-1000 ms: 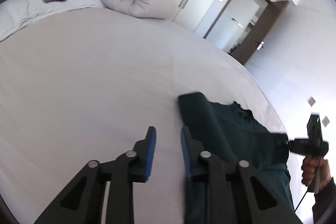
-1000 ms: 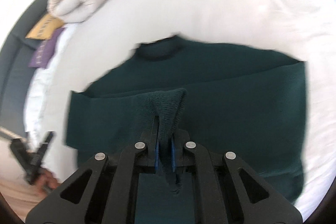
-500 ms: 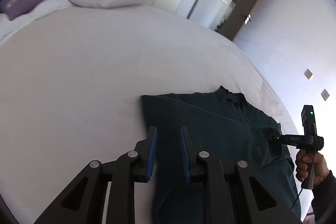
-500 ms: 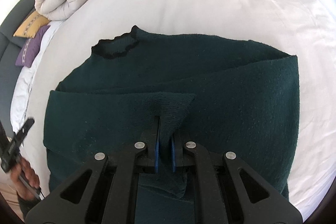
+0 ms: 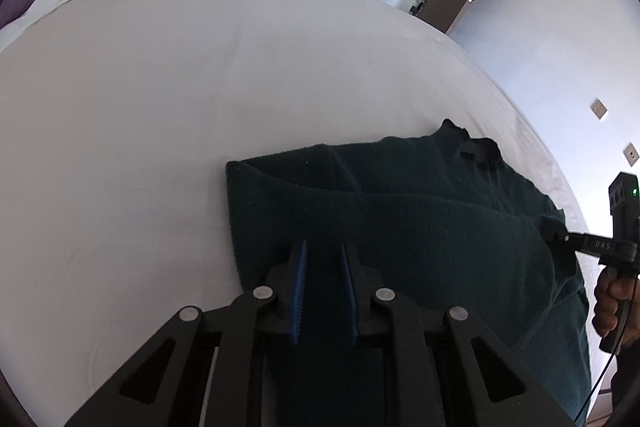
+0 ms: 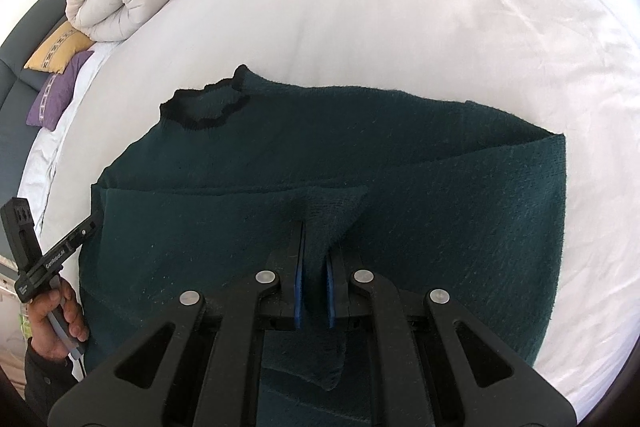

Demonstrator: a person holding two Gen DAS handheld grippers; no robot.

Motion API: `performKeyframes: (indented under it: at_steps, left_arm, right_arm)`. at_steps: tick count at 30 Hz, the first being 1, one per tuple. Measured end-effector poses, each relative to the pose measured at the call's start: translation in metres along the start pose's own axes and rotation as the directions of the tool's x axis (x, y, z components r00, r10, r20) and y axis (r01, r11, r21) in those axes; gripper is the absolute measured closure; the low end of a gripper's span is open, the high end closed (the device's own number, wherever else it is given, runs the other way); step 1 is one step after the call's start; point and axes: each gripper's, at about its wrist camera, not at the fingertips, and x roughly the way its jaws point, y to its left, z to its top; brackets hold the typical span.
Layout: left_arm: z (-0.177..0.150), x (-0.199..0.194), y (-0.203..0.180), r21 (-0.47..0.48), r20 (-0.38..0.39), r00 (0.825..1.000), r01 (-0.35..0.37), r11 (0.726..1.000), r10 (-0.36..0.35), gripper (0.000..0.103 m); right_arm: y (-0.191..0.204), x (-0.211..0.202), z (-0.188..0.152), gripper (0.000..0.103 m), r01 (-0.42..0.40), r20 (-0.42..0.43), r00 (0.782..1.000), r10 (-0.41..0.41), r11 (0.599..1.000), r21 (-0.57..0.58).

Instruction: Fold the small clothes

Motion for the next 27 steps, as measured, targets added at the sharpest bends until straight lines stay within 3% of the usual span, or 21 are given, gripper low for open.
performKeyframes:
  at_steps: [5, 11, 15, 18, 21, 24, 25, 27]
  left_arm:
    - [0.001, 0.001, 0.000, 0.008, -0.003, 1.000, 0.000, 1.000, 0.000, 0.083]
    - [-0.005, -0.008, 0.015, -0.056, -0.009, 0.996, 0.088, 0.995, -0.088, 0.083]
    - [0.012, 0.000, 0.025, -0.131, 0.012, 0.996, 0.089, 0.987, -0.088, 0.084]
    - [0.007, 0.006, 0.011, -0.072, 0.009, 0.999, 0.047, 0.996, -0.046, 0.083]
    - [-0.012, -0.009, -0.002, -0.007, -0.007, 0.999, 0.045, 0.999, -0.045, 0.075]
    - [-0.043, -0.039, -0.006, 0.048, 0.019, 1.000, -0.005, 0.999, 0.004, 0.066]
    - [-0.050, -0.048, -0.006, 0.058, 0.018, 0.999, -0.034, 0.998, 0.033, 0.050]
    - [-0.069, -0.068, -0.003, 0.030, -0.030, 0.999, -0.020, 0.999, 0.020, 0.045]
  right_arm:
    - [0.003, 0.000, -0.007, 0.095, 0.029, 0.016, 0.999, -0.029, 0.999, -0.038]
    - [-0.025, 0.004, -0.017, 0.094, -0.133, 0.057, 0.990, 0.131, 0.991, 0.034]
    - [-0.029, 0.000, -0.025, 0.092, -0.164, 0.097, 0.983, 0.156, 0.984, 0.076]
    - [-0.031, -0.002, -0.030, 0.091, -0.173, 0.118, 0.980, 0.162, 0.981, 0.092]
    - [-0.035, -0.011, -0.039, 0.090, -0.180, 0.134, 0.977, 0.165, 0.978, 0.105]
    - [-0.046, -0.027, -0.056, 0.089, -0.187, 0.141, 0.975, 0.170, 0.976, 0.112]
    - [-0.052, -0.035, -0.062, 0.088, -0.189, 0.141, 0.975, 0.172, 0.974, 0.121]
    - [-0.063, -0.056, -0.078, 0.078, -0.182, 0.145, 0.976, 0.160, 0.971, 0.152]
